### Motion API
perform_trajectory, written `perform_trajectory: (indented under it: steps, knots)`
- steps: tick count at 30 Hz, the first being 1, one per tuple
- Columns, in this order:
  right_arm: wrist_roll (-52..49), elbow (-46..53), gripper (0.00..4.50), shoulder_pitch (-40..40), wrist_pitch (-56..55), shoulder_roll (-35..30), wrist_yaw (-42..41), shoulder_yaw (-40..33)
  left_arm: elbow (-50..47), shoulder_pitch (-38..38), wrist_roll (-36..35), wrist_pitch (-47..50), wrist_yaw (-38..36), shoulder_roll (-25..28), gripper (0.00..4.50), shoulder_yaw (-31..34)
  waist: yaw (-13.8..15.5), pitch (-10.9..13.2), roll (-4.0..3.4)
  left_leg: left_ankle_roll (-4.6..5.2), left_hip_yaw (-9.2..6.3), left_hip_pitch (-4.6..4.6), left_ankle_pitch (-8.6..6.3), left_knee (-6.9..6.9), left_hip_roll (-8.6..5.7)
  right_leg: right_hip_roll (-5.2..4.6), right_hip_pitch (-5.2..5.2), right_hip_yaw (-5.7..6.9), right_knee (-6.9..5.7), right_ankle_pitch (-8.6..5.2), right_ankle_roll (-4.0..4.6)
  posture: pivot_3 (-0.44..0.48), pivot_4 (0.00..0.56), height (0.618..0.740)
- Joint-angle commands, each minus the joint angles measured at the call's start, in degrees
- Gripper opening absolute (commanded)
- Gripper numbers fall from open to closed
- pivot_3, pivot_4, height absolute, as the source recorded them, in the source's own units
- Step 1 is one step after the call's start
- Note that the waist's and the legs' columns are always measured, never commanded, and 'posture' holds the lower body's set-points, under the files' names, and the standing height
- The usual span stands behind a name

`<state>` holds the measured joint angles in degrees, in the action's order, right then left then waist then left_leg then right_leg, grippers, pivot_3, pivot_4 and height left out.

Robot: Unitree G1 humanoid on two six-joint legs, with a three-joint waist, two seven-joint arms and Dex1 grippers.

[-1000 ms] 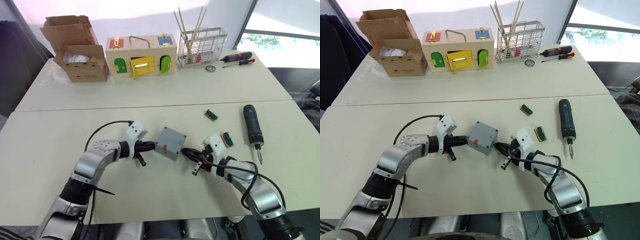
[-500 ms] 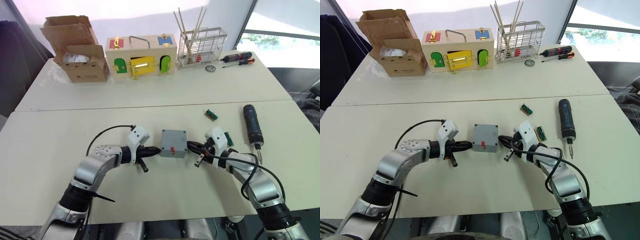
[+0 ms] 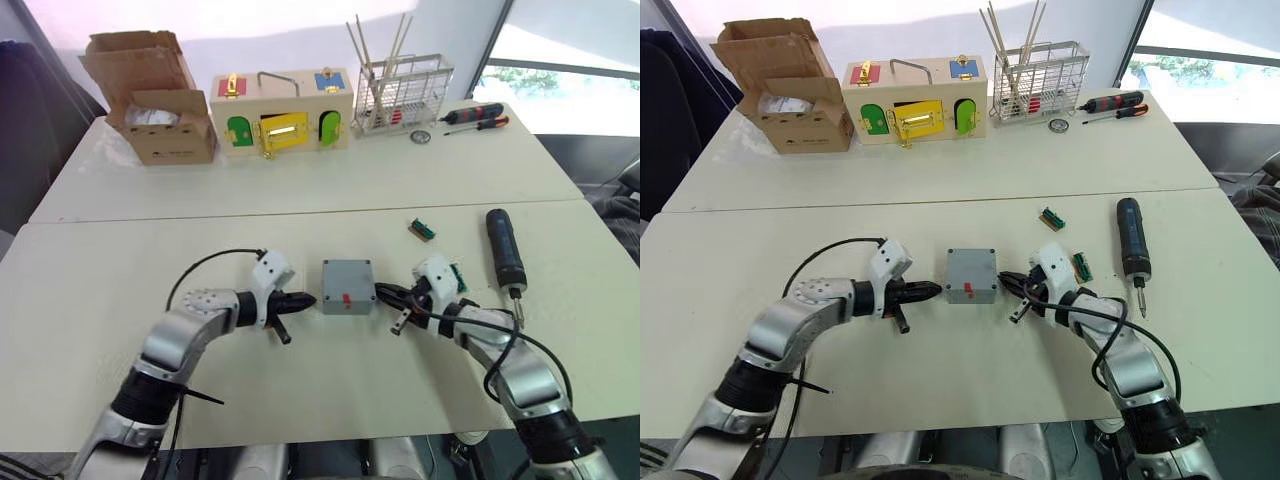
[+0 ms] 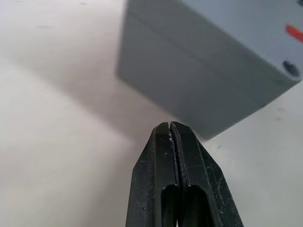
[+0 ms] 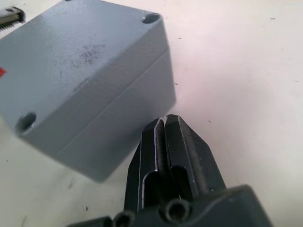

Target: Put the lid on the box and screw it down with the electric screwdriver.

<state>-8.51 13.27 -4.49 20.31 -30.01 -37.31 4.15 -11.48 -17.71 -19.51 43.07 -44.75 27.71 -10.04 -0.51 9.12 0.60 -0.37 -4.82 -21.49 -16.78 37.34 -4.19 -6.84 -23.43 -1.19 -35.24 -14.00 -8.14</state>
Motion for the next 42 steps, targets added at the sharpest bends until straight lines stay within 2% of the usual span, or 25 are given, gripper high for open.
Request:
perform_trajectory:
  steps: [1, 4, 7, 8, 9, 11, 14, 15, 16, 19, 26, 29, 33, 42]
  knots:
    - [-5.11, 8.14, 0.09, 3.03, 3.47, -1.30, 1.53, -9.04, -3.82, -0.41, -2.10, -1.76, 0.42, 2.49, 0.00, 6.80, 0.09, 0.01, 0.00, 0.00, 0.00, -0.01, 0.00, 0.00, 0.00, 0.00, 0.01, 0.00, 0.00, 0.00, 0.00, 0.000, 0.150, 0.734]
    - [-14.34, 14.88, 0.09, 6.86, 9.22, -0.25, 2.06, -17.84, -6.94, -2.59, -6.71, 1.04, -0.98, 4.01, 0.00, 10.86, 0.40, 0.04, -0.02, 0.00, -0.03, 0.00, 0.00, 0.01, 0.01, -0.01, 0.02, 0.01, 0.00, 0.00, 0.00, 0.000, 0.150, 0.734]
    - [-25.73, 18.39, 0.09, 8.47, 16.95, 1.85, 4.99, -26.49, -11.83, -4.87, -13.35, 5.77, -3.02, 4.06, 0.00, 11.07, 0.97, 0.06, -0.02, 0.00, -0.03, 0.00, 0.00, 0.01, 0.01, -0.01, 0.04, 0.01, 0.00, 0.01, 0.02, 0.000, 0.150, 0.734]
    - [-25.78, 18.08, 0.09, 9.13, 17.83, 1.30, 5.60, -27.87, -13.26, -5.99, -17.31, 8.37, -3.48, 3.09, 0.00, 11.50, 1.06, 0.06, -0.02, 0.00, -0.03, 0.00, 0.00, 0.02, 0.01, -0.02, 0.05, 0.01, 0.01, 0.02, 0.03, 0.000, 0.150, 0.734]
    - [-24.93, 17.57, 0.30, 9.78, 18.09, 0.37, 6.00, -28.67, -14.37, -7.04, -20.21, 10.28, -3.81, 2.34, 0.00, 11.41, 1.21, 0.06, -0.02, 0.01, -0.02, 0.00, 0.00, 0.04, 0.00, -0.02, 0.06, 0.01, 0.02, 0.02, 0.04, 0.000, 0.150, 0.734]
    - [-22.25, 16.57, 0.93, 10.99, 18.05, -2.00, 6.35, -28.55, -15.52, -8.60, -21.84, 11.46, -4.99, 2.11, 0.00, 8.89, 1.24, 0.06, -0.02, 0.01, -0.01, 0.00, -0.01, 0.09, -0.03, -0.04, 0.11, 0.02, 0.03, 0.03, 0.04, 0.000, 0.150, 0.734]
    - [-21.46, 16.17, 2.39, 12.30, 18.17, -3.71, 6.91, -28.78, -15.66, -10.18, -21.10, 10.51, -7.25, 3.02, 0.00, 4.59, 1.09, 0.07, -0.04, 0.01, 0.02, 0.02, 0.00, 0.08, -0.02, -0.02, 0.11, 0.02, 0.00, 0.02, 0.04, 0.000, 0.150, 0.734]
    - [-21.75, 16.42, 3.02, 12.89, 18.37, -3.92, 6.83, -28.80, -14.95, -10.89, -20.04, 9.35, -8.47, 3.61, 0.00, 2.99, 0.98, 0.07, -0.04, 0.01, 0.02, 0.03, 0.00, 0.07, 0.00, 0.01, 0.10, 0.01, 0.00, 0.02, 0.05, 0.000, 0.150, 0.734]
    - [-21.36, 16.60, 3.47, 13.57, 18.39, -4.07, 6.99, -28.45, -13.88, -11.86, -17.96, 7.16, -10.27, 4.62, 0.00, 0.84, 0.92, 0.07, -0.05, 0.01, 0.03, 0.04, 0.00, 0.04, 0.02, 0.03, 0.10, 0.01, 0.00, 0.02, 0.05, 0.000, 0.150, 0.734]
    - [-19.99, 16.48, 4.47, 15.02, 17.68, -4.50, 7.10, -27.81, -12.09, -13.41, -14.62, 3.40, -12.49, 6.00, 0.00, -2.72, 1.04, 0.08, -0.07, 0.01, 0.03, 0.04, 0.00, 0.02, 0.02, 0.03, 0.09, 0.02, 0.00, 0.02, 0.06, 0.000, 0.150, 0.734]
    - [-17.43, 12.93, 4.47, 12.89, 16.76, -4.02, 8.81, -25.08, -9.88, -13.98, -11.23, -1.13, -14.88, 7.39, 0.00, -4.56, 1.13, 0.11, -0.06, 0.02, 0.06, 0.01, 0.00, 0.05, 0.01, 0.01, 0.10, -0.01, 0.05, 0.02, 0.06, 0.000, 0.150, 0.734]
    - [-16.39, 10.79, 3.80, 11.41, 15.60, -3.66, 9.33, -24.33, -9.96, -13.13, -11.60, -0.79, -14.67, 7.70, 0.00, -3.56, 1.16, 0.12, -0.07, 0.02, 0.05, 0.01, 0.00, 0.04, 0.02, 0.01, 0.09, 0.00, 0.05, 0.02, 0.06, 0.000, 0.150, 0.734]
    - [-16.03, 8.62, 2.55, 9.27, 14.81, -2.85, 9.83, -23.71, -10.02, -12.19, -12.25, -0.08, -14.20, 8.28, 0.00, -1.72, 1.08, 0.13, -0.08, 0.02, 0.06, 0.01, 0.00, 0.05, 0.02, 0.01, 0.09, -0.01, 0.04, 0.02, 0.06, 0.000, 0.150, 0.734]
    - [-14.49, 5.01, 2.55, 6.85, 12.88, -2.96, 9.37, -21.83, -11.42, -11.26, -13.15, 0.79, -13.80, 9.00, 0.00, -1.09, 1.13, 0.14, -0.09, 0.02, 0.03, 0.01, 0.00, 0.07, 0.02, 0.01, 0.09, 0.02, 0.04, 0.02, 0.05, 0.000, 0.150, 0.734]
